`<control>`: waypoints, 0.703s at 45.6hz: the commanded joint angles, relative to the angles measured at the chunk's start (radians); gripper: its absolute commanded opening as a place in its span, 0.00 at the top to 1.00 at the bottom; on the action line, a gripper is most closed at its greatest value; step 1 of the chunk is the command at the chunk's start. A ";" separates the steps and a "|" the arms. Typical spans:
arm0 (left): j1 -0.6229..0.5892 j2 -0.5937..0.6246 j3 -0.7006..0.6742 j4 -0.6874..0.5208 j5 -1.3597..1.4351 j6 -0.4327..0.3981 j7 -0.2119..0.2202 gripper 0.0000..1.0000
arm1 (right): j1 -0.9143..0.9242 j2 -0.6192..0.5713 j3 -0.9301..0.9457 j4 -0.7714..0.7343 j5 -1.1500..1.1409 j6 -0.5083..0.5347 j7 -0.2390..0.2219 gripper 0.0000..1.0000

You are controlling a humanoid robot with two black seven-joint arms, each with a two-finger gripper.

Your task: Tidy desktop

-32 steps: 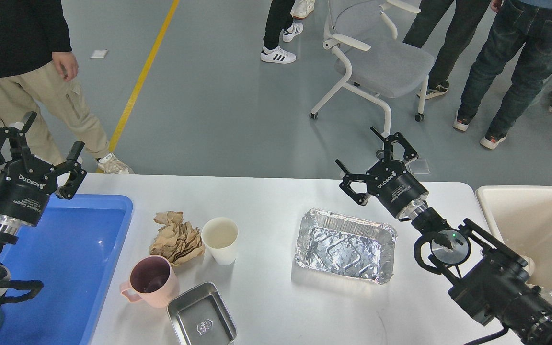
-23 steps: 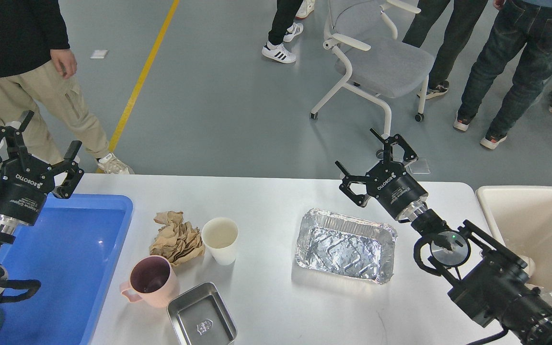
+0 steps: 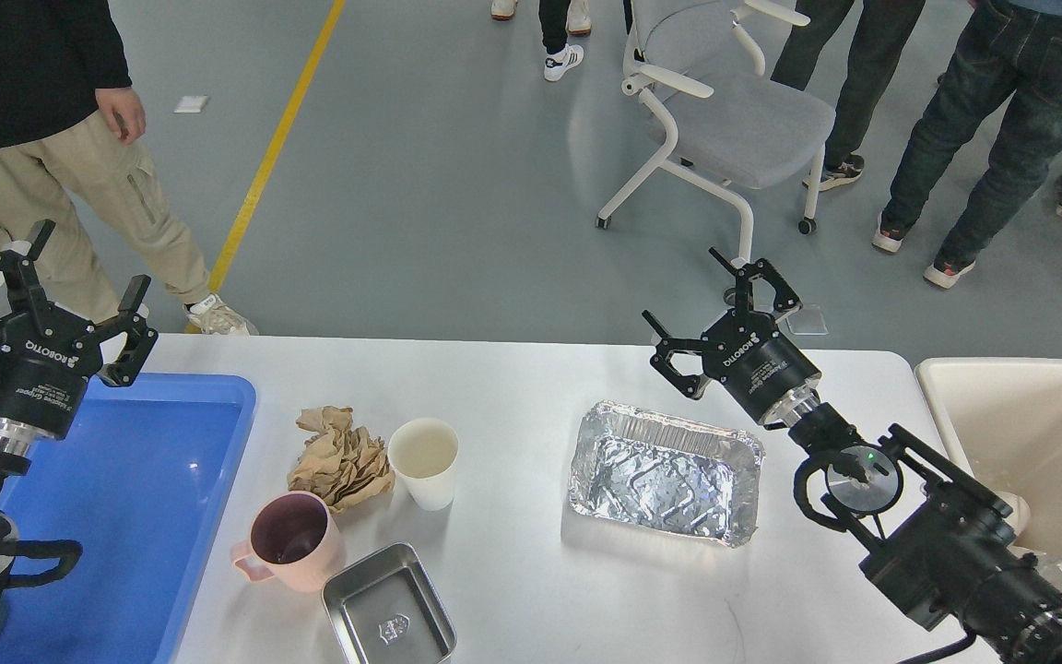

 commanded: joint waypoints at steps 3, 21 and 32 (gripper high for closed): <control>-0.004 0.002 -0.008 0.000 0.000 0.018 0.045 0.03 | 0.002 -0.001 0.000 0.001 0.000 0.000 0.000 0.00; -0.003 -0.001 -0.006 -0.009 0.000 0.005 0.048 0.03 | 0.000 -0.027 -0.018 0.001 0.000 -0.012 -0.014 0.00; -0.003 0.001 -0.006 -0.009 0.001 0.002 0.049 0.03 | 0.005 -0.029 -0.040 0.001 0.000 -0.029 -0.015 0.00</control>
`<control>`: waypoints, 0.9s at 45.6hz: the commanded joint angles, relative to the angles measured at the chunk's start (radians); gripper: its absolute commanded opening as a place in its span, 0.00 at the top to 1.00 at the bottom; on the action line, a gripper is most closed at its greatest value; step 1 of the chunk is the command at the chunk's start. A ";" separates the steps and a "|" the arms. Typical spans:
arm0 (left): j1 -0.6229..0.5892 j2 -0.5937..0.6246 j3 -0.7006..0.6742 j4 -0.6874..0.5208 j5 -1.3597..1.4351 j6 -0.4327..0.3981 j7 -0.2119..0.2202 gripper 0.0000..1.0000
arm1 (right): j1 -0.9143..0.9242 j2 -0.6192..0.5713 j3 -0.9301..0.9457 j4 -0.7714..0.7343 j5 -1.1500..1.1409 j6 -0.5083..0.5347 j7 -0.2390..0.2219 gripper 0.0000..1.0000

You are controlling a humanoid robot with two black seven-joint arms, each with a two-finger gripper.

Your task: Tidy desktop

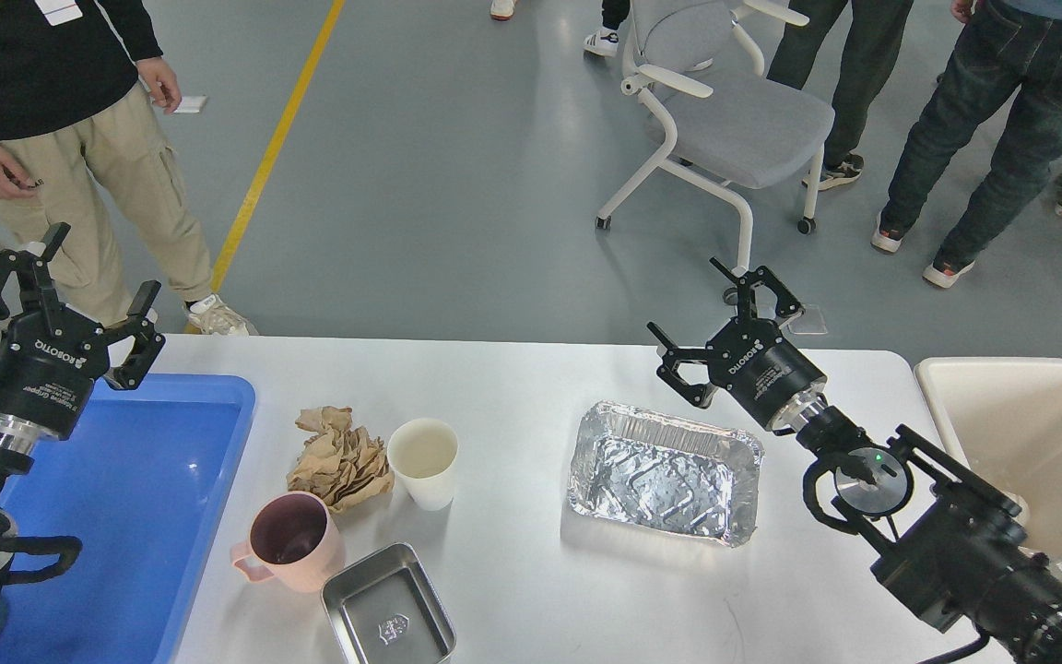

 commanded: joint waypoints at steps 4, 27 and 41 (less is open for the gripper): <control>0.000 0.001 0.000 0.000 0.000 -0.001 0.002 0.03 | 0.003 0.000 -0.004 0.000 0.000 -0.010 0.000 0.00; 0.026 0.099 0.087 -0.090 0.002 0.045 0.170 0.03 | 0.002 -0.002 -0.005 0.000 0.000 -0.008 0.000 0.00; 0.164 0.531 0.242 -0.264 0.019 0.078 0.273 0.03 | -0.001 0.000 -0.007 0.008 0.000 -0.002 0.001 0.00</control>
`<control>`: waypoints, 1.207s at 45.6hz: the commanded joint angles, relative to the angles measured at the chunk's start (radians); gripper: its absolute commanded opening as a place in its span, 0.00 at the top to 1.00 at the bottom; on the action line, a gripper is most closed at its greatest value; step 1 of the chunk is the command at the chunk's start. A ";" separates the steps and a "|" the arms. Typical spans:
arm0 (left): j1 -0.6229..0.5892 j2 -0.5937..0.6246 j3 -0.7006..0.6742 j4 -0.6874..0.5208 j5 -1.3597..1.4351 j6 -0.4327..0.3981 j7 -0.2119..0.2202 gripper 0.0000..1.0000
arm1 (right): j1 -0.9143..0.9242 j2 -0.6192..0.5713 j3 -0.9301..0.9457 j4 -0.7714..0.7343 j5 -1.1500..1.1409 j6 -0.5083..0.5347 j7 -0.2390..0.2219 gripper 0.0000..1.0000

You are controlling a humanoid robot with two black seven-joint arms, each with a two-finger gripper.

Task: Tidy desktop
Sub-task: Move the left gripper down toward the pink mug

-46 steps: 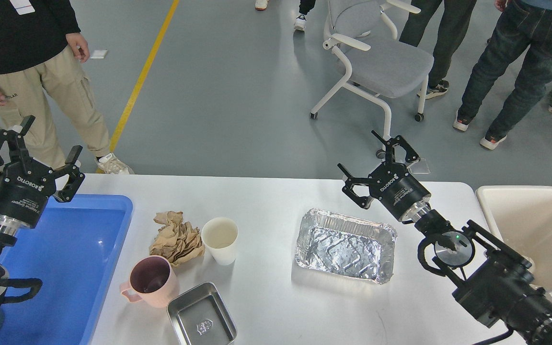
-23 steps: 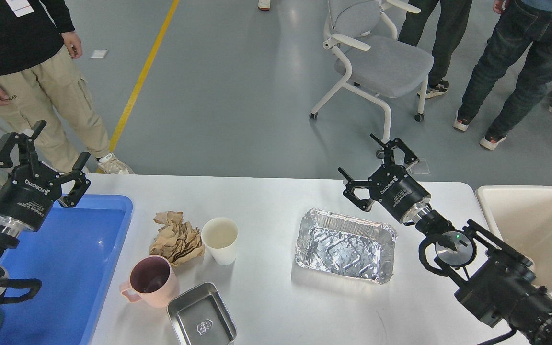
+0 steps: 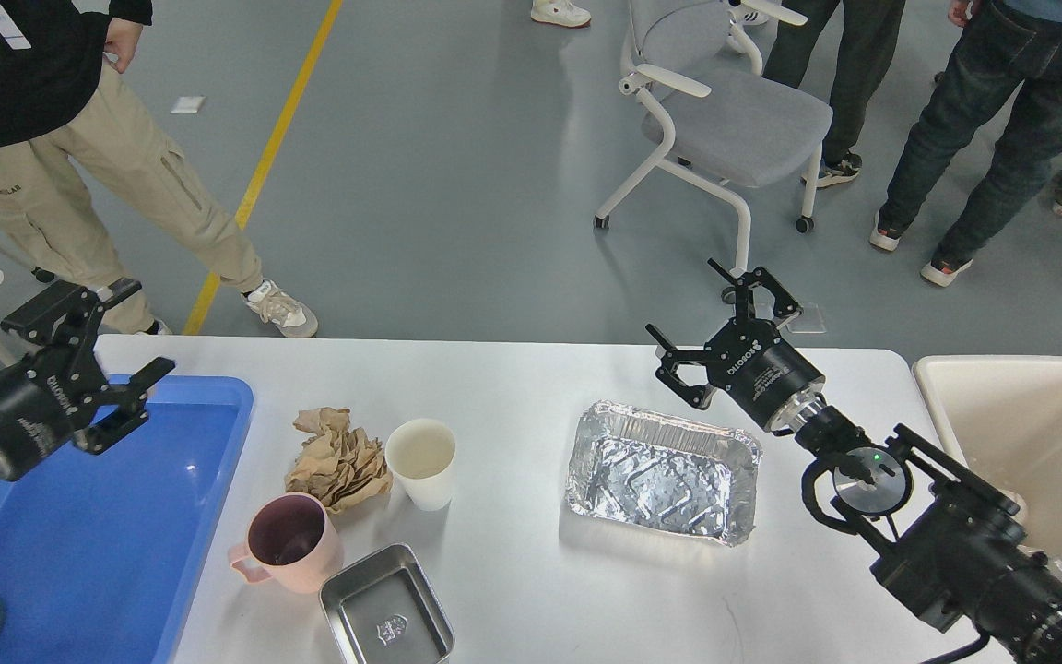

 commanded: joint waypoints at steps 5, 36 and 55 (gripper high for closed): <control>0.113 0.353 0.096 -0.038 0.002 -0.012 0.017 0.03 | -0.001 0.004 0.000 0.007 0.000 0.003 -0.001 0.00; 0.161 0.927 0.218 -0.080 -0.015 -0.007 -0.026 0.03 | -0.036 -0.030 -0.016 0.090 0.000 0.003 0.001 0.00; 0.155 0.760 0.209 -0.057 -0.015 0.031 -0.060 0.03 | -0.064 -0.057 -0.005 0.137 0.000 0.002 0.002 0.00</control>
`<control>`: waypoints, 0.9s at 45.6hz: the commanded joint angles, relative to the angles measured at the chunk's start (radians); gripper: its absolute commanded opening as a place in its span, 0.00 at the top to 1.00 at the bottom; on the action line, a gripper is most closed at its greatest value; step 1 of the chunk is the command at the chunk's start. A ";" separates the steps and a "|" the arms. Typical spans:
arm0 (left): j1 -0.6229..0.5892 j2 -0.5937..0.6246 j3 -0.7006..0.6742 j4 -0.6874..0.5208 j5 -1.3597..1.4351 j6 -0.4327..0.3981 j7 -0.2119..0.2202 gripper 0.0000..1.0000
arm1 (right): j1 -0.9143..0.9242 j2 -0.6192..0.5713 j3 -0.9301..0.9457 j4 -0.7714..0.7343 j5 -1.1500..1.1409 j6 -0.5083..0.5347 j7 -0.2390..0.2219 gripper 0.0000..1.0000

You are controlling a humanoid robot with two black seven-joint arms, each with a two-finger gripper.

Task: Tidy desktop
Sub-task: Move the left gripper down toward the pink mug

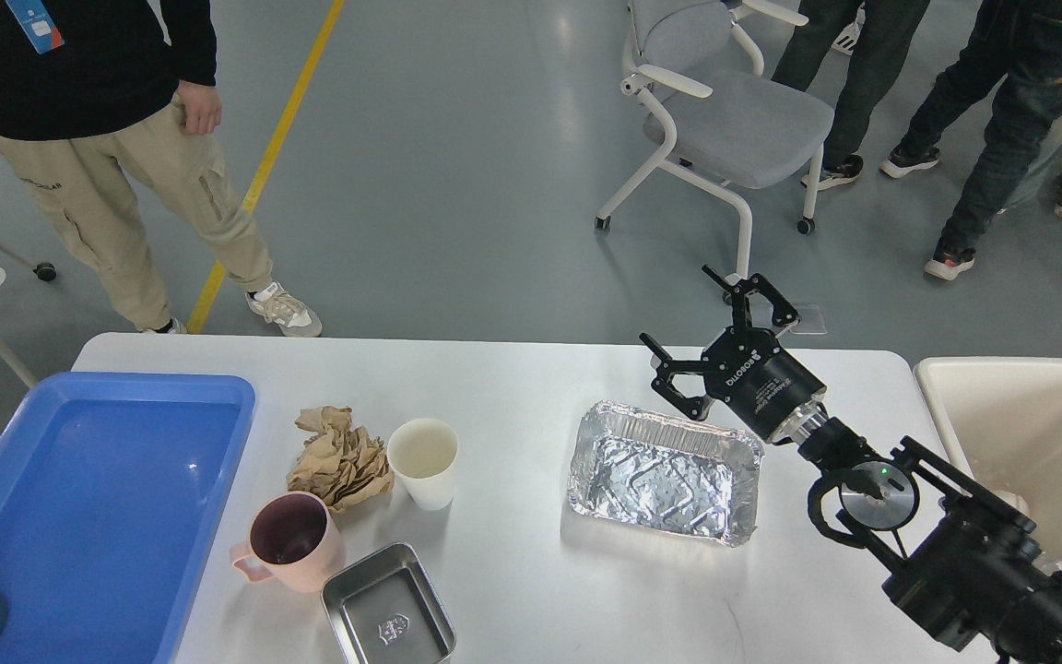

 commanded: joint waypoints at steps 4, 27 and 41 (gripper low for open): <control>0.000 -0.097 -0.001 0.023 0.008 -0.001 -0.089 0.03 | -0.015 -0.016 0.007 0.034 0.000 -0.002 0.001 0.00; -0.069 -0.228 -0.002 0.055 1.007 -0.050 -0.365 0.03 | -0.024 -0.069 0.018 0.103 0.000 -0.003 0.001 0.00; -0.379 -0.456 0.106 0.055 1.393 -0.263 -0.368 0.03 | -0.006 -0.044 0.008 0.108 0.000 0.001 0.000 0.00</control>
